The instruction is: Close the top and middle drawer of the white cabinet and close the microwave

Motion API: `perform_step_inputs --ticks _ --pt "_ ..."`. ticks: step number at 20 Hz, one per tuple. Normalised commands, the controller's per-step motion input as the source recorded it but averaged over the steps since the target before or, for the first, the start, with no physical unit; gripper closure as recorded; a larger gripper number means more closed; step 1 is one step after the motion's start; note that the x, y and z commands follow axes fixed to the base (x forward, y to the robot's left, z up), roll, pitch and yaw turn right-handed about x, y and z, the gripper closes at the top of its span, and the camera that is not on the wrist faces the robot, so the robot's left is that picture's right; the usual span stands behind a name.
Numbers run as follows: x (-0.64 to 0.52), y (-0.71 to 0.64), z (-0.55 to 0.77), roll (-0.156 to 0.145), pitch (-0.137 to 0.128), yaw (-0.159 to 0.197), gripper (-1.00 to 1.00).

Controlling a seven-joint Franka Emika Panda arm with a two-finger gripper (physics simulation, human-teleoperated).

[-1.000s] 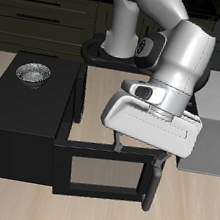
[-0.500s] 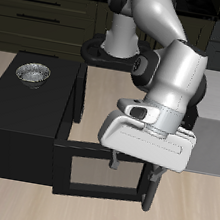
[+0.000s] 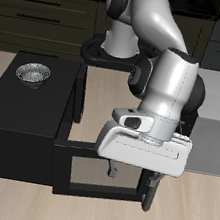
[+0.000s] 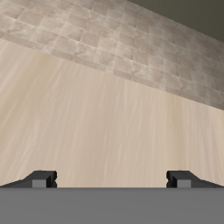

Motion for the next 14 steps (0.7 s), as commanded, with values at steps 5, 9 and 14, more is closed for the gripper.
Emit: perform_step_inputs --ticks 5,9,14 --pt "-0.03 -0.04 -0.3 0.043 0.099 0.0 -1.0" --pt "-0.12 0.05 -0.3 0.06 0.083 0.027 -1.0" --pt "-0.12 0.01 -0.17 0.044 0.083 -0.008 -1.0"
